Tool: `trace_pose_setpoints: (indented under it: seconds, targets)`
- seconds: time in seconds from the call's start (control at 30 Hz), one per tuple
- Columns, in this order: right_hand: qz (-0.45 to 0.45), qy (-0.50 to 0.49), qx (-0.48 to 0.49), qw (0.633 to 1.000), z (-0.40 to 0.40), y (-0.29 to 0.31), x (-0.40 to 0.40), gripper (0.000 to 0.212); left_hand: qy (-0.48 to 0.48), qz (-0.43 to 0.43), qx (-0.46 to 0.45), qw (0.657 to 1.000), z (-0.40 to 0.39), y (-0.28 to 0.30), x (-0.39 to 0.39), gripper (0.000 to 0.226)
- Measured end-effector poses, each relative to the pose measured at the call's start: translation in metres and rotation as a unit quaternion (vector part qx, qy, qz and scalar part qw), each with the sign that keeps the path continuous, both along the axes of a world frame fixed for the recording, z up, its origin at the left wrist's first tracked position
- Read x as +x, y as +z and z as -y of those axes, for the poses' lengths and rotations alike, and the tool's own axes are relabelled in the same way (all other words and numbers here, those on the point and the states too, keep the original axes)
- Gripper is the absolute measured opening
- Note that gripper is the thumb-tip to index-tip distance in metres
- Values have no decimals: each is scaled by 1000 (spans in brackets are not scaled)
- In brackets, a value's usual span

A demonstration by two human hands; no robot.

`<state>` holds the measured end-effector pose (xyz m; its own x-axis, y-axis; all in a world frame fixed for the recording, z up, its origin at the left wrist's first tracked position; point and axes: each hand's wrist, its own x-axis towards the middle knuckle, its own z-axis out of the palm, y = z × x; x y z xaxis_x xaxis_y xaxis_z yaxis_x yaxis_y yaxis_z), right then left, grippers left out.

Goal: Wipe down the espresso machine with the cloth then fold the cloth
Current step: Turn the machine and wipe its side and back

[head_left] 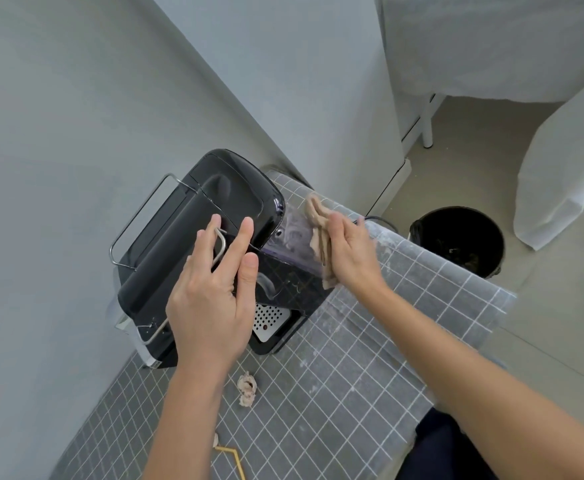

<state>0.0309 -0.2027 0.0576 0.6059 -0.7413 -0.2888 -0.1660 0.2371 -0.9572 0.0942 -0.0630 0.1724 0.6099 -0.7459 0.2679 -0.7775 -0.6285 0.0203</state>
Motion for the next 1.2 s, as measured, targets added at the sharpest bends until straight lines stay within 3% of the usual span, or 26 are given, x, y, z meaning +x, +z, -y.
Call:
trace_pose_setpoints:
  seconds: [0.1,0.2,0.3,0.4,0.5,0.53,0.63,0.73,0.8,0.9,0.97,1.1,1.2]
  targets:
    - [-123,78,-128,981,6,1,-40,43,-1,0,1,1000,1,0,1,41]
    - [-126,139,-230,955,5,5,-63,42,-2,-3,1,1000,1,0,1,42]
    - [-86,178,-213,957,8,14,-74,43,-3,-7,3,1000,0,0,1,42]
    - [-89,157,-213,960,22,20,-76,42,-5,-6,8,1000,1,1,1,43]
    - [-119,143,-215,959,35,2,-68,37,-5,-6,8,1000,0,0,2,44]
    - [-155,147,-210,954,36,-8,-65,45,-5,-4,9,1000,0,0,2,43]
    - [-328,235,-225,887,12,-54,-59,79,-8,-3,12,1000,0,-1,3,42]
    - [-391,270,-277,835,-33,-105,-67,95,-8,-3,15,1000,0,0,3,42]
    - [-374,237,-333,833,-48,-124,-72,90,-10,-6,26,1000,-1,3,3,44]
    - [-311,169,-419,836,-49,-136,-73,34,-31,-6,77,997,-3,10,7,47]
    - [-230,123,-441,859,-46,-141,-73,17,-60,10,123,990,-6,15,15,48]
    - [-40,-34,-211,976,-41,-94,-76,14,-106,21,158,982,-7,20,34,48]
    - [94,-161,-93,978,-32,-20,-55,19,-123,-18,136,983,-8,17,38,46]
